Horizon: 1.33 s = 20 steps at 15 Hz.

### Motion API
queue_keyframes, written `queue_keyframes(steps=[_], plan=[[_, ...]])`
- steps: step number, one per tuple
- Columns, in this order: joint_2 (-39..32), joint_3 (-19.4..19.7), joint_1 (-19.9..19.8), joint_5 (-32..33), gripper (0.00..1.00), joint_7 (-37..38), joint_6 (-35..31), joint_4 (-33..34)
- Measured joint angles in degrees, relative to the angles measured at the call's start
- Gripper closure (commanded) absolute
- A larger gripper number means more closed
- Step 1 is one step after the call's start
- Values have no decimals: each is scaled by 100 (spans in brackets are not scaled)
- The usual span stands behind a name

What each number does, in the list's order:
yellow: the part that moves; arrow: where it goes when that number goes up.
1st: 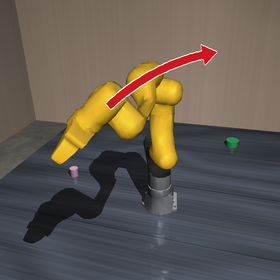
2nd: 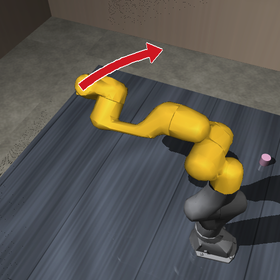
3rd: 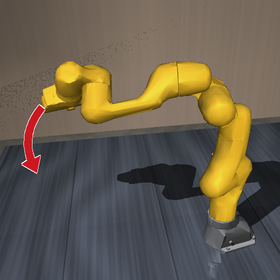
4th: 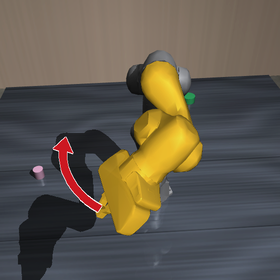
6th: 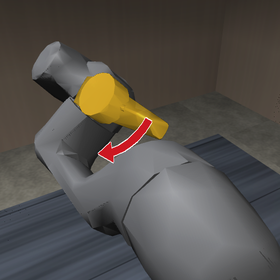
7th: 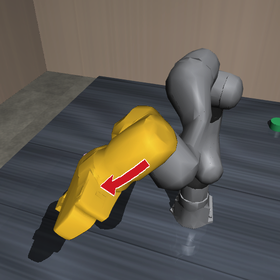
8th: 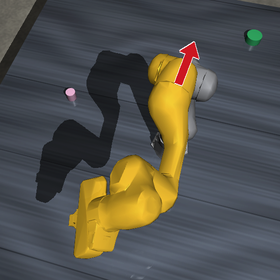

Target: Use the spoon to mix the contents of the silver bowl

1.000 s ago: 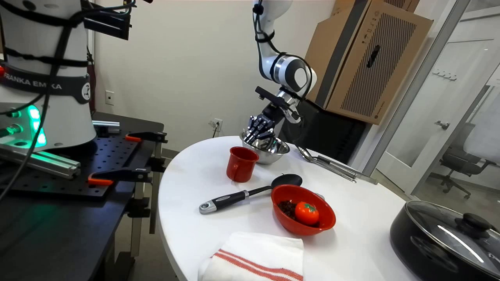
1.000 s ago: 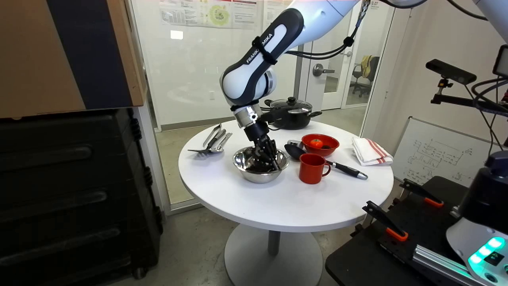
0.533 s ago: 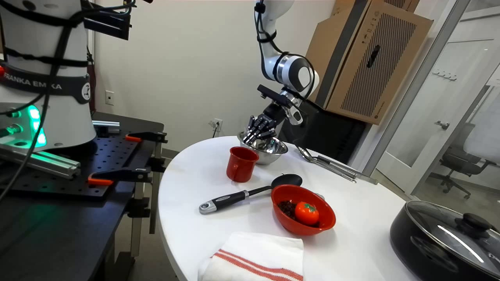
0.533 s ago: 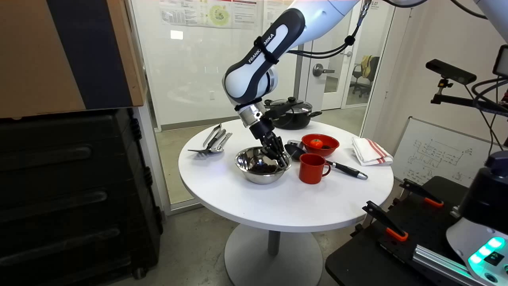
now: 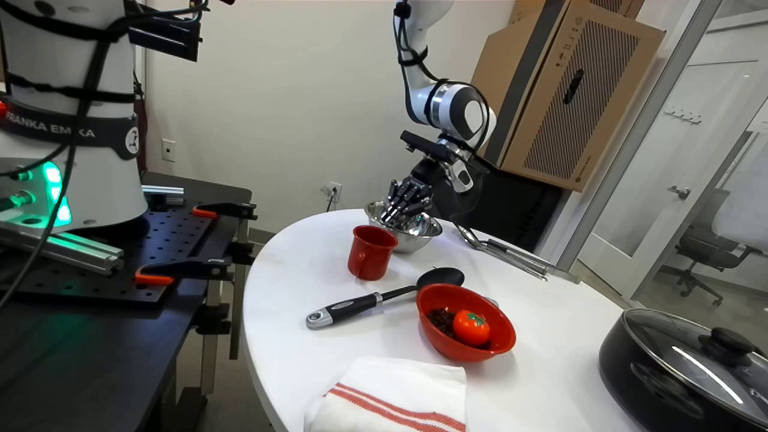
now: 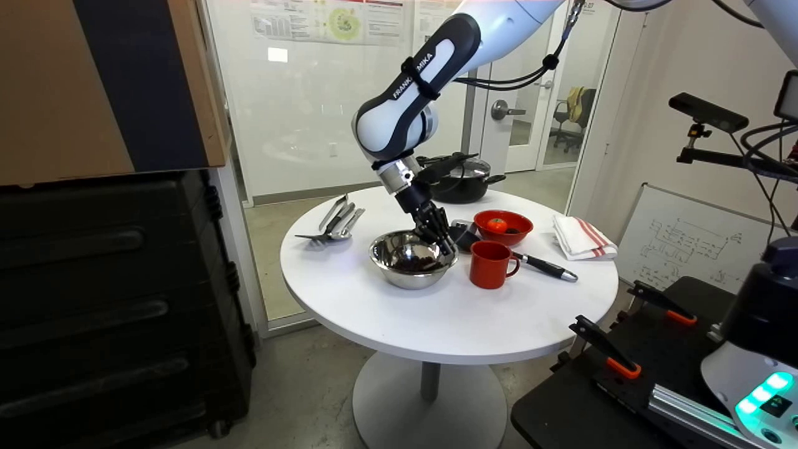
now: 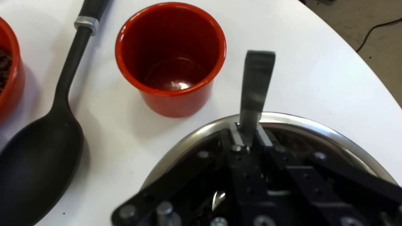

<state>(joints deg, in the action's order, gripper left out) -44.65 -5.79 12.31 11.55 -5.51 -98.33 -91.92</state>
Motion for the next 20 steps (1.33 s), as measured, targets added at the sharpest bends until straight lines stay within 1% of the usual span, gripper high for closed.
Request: queue_keyframes(steps=[11, 14, 17, 20], plan=[[-49, -201, 37, -39, 97, -10, -285, -9], [-48, -246, 35, -70, 97, -115, -211, -9], [-46, -280, 31, -75, 97, -325, 30, -6], [-46, -316, 20, -118, 97, -403, 38, -3]])
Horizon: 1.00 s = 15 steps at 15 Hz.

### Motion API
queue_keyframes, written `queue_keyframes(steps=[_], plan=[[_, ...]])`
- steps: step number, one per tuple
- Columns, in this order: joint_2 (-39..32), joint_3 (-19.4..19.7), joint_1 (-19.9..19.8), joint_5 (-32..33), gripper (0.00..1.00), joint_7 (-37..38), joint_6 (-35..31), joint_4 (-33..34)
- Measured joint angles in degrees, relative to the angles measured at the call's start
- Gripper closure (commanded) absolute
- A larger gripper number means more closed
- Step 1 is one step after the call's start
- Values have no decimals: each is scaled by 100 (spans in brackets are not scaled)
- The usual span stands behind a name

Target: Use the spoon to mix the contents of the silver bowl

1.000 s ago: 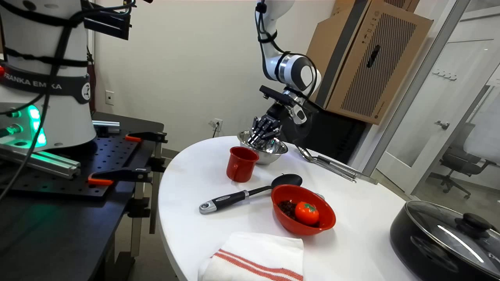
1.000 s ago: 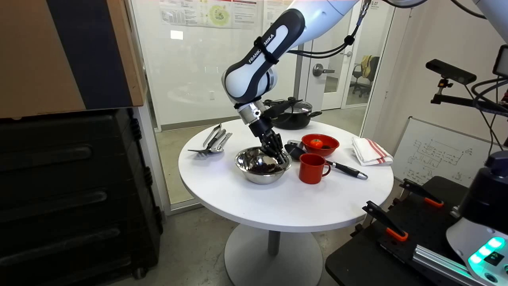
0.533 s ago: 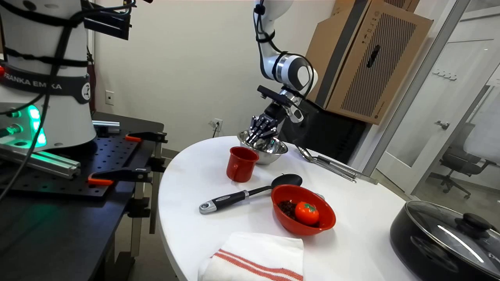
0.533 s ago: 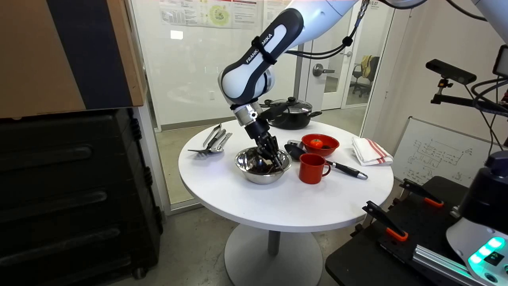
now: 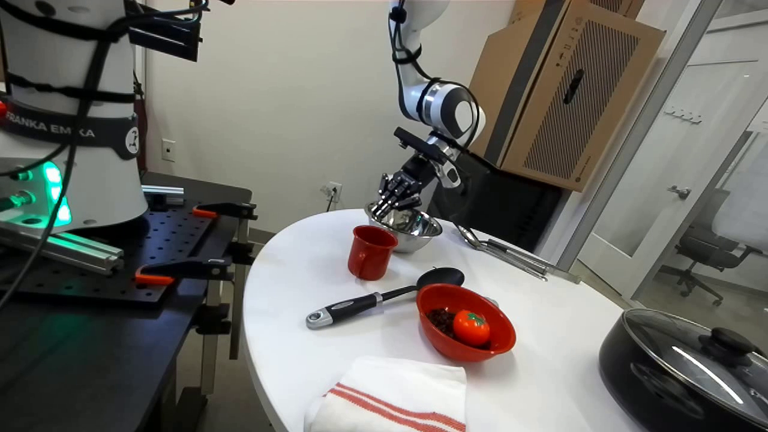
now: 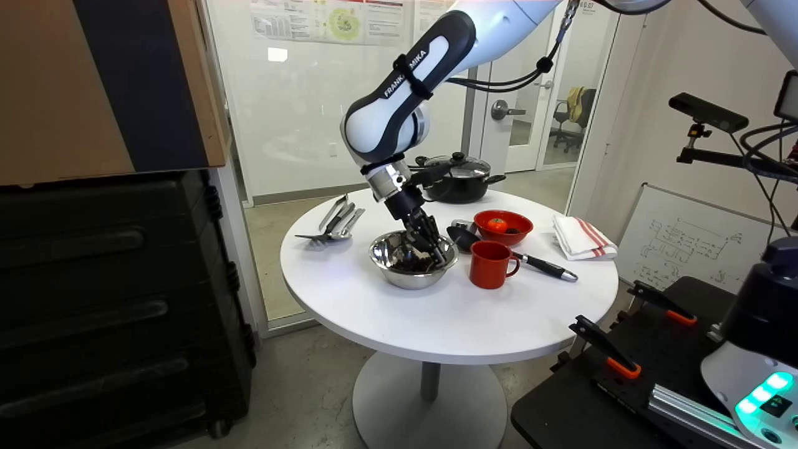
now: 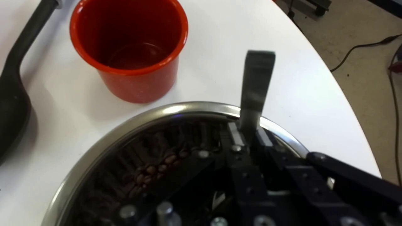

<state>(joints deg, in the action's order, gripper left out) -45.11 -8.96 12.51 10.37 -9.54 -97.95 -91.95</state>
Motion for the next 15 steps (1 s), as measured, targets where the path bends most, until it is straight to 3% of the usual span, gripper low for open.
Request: queue_keyframes(steps=[8, 15], plan=[[0, -57, 7, -58, 97, 31, -684, 0], [14, 111, 3, 67, 97, 85, -884, 0]])
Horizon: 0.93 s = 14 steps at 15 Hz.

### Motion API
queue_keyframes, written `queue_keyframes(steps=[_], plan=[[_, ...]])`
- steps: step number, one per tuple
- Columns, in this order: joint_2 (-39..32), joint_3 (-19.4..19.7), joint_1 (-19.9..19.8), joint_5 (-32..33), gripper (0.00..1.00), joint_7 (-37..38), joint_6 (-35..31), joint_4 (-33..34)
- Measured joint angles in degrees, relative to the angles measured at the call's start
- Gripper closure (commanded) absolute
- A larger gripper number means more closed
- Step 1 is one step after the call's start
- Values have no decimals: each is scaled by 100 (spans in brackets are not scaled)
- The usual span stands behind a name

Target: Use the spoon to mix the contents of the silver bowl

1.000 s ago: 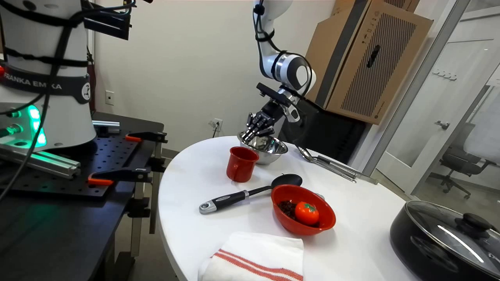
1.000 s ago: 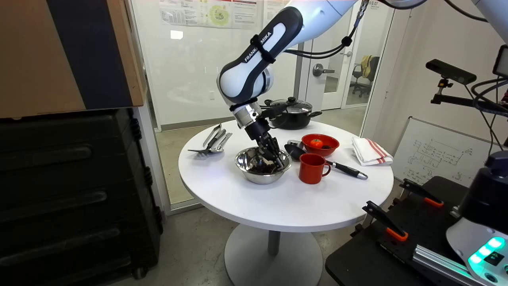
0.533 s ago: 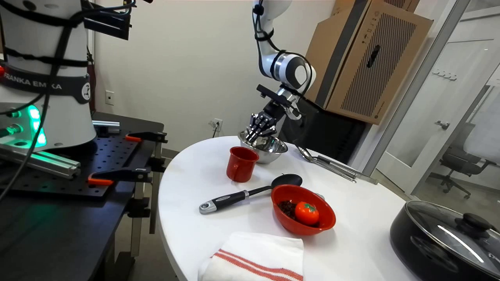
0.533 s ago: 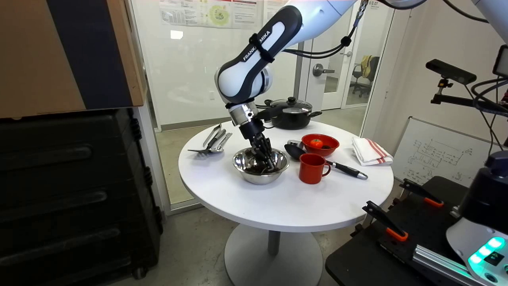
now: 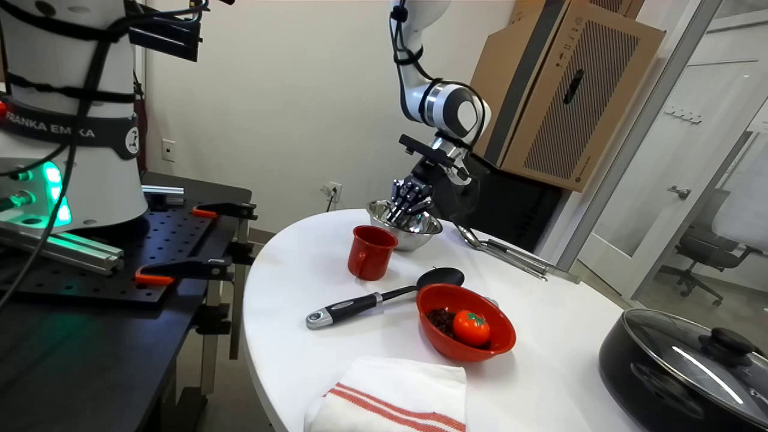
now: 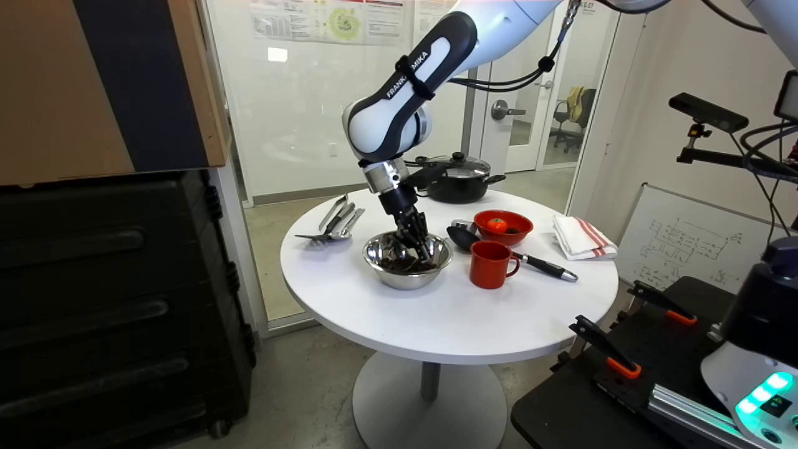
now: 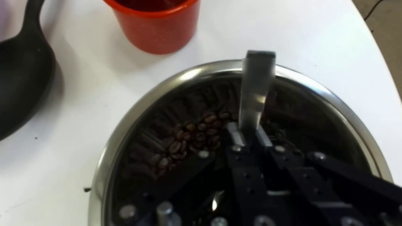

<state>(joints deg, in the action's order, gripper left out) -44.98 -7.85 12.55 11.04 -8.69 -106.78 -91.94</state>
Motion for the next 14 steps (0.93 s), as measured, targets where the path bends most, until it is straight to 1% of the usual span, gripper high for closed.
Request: queue_keyframes(steps=[5, 7, 14], plan=[[40, 155, 24, 359, 97, 139, 4, 0], [55, 188, 46, 487, 97, 151, 147, 1], [43, 124, 132, 518, 97, -43, 1699, 126]])
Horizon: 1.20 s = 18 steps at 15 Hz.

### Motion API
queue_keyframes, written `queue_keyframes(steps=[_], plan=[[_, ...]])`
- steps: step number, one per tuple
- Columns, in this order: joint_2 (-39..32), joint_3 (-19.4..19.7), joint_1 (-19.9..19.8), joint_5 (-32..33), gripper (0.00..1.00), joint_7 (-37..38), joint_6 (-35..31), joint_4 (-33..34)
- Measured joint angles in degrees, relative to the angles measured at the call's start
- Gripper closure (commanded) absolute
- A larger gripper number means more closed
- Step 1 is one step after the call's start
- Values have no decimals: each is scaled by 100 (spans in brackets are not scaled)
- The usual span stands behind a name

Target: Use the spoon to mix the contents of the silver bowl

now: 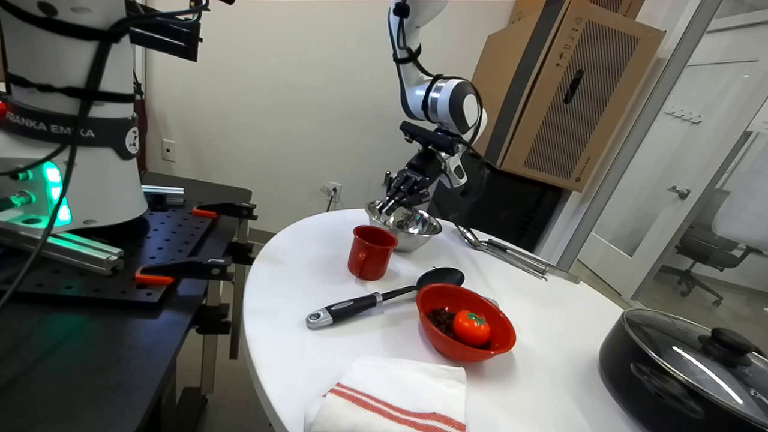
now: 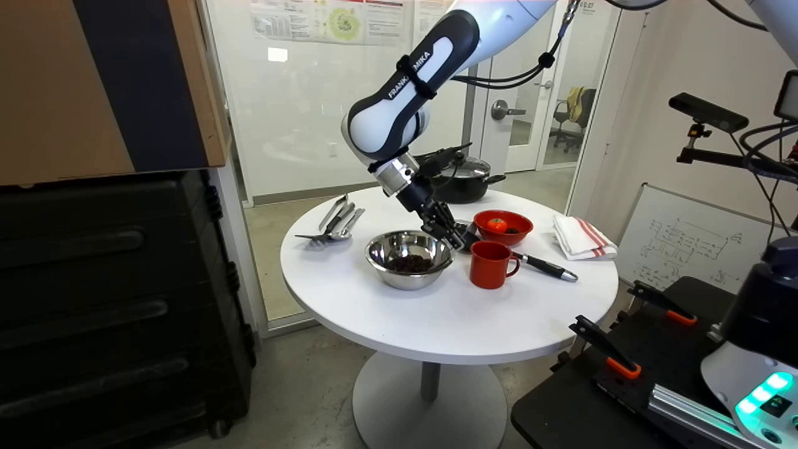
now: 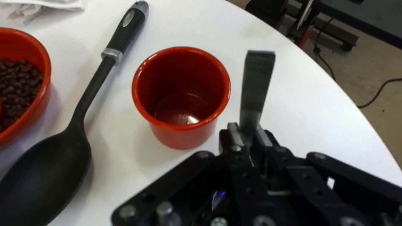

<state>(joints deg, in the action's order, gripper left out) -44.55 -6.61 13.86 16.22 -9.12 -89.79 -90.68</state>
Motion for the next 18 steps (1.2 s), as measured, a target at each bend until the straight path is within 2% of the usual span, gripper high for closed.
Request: queue_keyframes(steps=[3, 8, 18], plan=[[-52, -74, -6, -18, 97, -195, 303, 86], [-121, -163, -30, -115, 97, -314, 299, 152], [-279, -205, -59, -436, 97, -308, -425, 187]])
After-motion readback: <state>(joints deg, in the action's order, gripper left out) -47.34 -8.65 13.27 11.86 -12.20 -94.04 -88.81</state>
